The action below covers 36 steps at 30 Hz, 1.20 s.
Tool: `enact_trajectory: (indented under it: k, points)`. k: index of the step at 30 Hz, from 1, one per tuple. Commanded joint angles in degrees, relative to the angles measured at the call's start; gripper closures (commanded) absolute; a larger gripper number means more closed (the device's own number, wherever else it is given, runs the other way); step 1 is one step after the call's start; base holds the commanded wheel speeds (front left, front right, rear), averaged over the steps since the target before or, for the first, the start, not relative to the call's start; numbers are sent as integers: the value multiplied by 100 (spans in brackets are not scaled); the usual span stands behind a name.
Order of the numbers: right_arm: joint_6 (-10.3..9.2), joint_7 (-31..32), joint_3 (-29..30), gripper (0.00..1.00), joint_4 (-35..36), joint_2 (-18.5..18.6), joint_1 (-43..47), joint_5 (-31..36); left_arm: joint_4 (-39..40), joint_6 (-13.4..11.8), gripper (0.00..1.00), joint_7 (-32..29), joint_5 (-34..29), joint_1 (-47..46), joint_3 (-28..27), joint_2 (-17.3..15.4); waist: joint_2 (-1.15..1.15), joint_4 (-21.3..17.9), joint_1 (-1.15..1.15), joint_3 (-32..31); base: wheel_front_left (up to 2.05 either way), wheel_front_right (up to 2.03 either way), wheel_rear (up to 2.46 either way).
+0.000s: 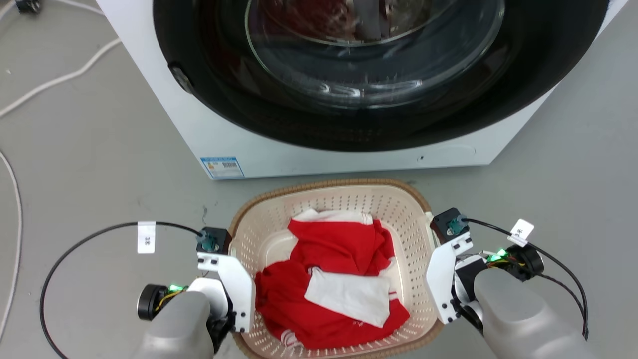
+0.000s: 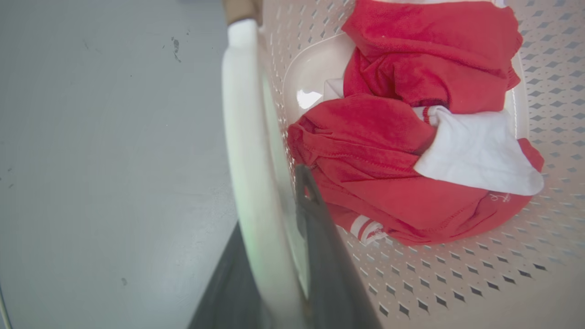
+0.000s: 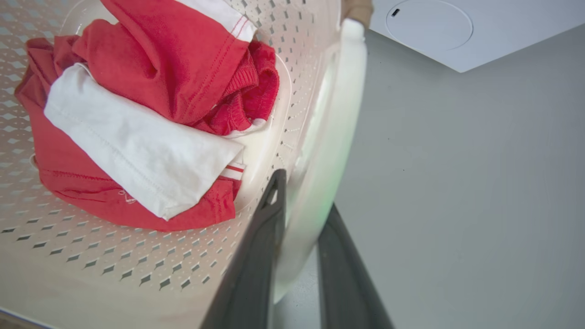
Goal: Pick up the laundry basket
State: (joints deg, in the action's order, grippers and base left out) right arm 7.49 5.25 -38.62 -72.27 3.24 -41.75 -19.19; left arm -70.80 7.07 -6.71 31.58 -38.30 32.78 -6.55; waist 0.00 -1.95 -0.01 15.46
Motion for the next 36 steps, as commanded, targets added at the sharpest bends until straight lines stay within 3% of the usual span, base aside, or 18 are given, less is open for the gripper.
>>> enact_trajectory:
  k: [1,17,36]
  points:
    - [0,-16,-59,100,78,-64,31,-21,66,62,100,-27,6,90,71,84,0,33,1,-224,0,0,0]
    - [7,336,-912,100,73,-82,615,-836,273,68,100,-555,851,826,877,4,0,100,1,-1332,0,0,0]
    - [7,532,-1546,100,29,6,706,-1502,292,68,100,-578,1506,915,1463,-124,0,69,1,-1576,0,0,0]
